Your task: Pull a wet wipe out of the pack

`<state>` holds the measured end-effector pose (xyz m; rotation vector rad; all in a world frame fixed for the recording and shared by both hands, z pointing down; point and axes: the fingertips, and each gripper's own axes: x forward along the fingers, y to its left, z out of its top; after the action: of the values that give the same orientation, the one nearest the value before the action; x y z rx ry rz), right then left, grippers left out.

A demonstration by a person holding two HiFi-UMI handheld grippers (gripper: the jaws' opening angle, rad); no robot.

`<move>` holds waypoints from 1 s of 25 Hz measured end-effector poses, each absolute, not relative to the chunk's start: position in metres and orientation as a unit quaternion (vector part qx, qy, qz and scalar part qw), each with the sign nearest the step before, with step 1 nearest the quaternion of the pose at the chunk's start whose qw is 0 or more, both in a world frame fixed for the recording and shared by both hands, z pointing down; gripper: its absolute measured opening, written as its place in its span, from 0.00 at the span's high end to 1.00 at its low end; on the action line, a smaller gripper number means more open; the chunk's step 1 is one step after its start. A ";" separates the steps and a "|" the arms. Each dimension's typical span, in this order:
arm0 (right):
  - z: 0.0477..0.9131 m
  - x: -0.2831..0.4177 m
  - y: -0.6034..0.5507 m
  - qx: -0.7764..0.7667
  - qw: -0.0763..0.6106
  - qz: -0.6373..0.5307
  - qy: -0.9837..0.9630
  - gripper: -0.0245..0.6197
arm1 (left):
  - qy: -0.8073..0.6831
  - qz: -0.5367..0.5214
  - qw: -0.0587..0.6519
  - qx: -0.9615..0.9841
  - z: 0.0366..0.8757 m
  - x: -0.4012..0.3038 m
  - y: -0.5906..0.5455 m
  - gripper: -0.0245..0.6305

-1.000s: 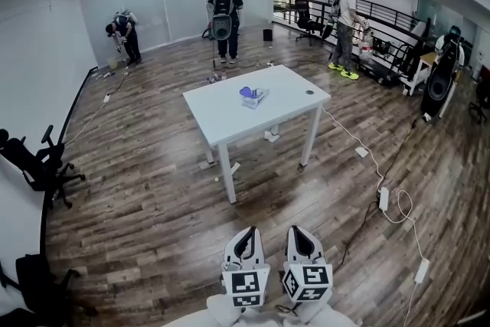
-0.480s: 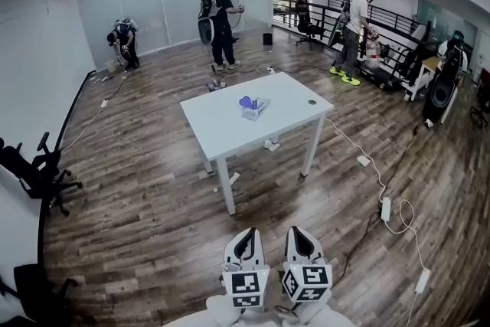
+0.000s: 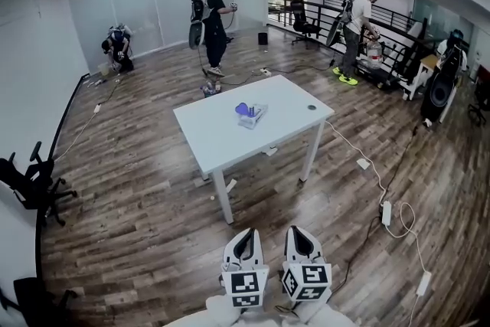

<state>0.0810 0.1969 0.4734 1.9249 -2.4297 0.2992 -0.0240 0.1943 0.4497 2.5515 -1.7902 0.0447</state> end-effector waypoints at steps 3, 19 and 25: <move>0.472 0.082 0.179 0.622 0.015 0.095 -0.777 0.95 | -0.572 0.013 0.016 0.820 0.449 -0.025 0.176 0.96; 0.479 0.079 0.120 0.631 0.031 0.102 -0.768 0.95 | -0.568 0.012 0.027 0.823 0.454 -0.031 0.112 0.96; 0.481 0.079 0.110 0.634 0.037 0.105 -0.766 0.95 | -0.567 0.012 0.033 0.823 0.456 -0.033 0.102 0.96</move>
<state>0.0792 0.1102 0.4813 1.9455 -2.3501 0.3221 -0.0331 0.1018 0.4558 2.5336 -1.7450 0.0356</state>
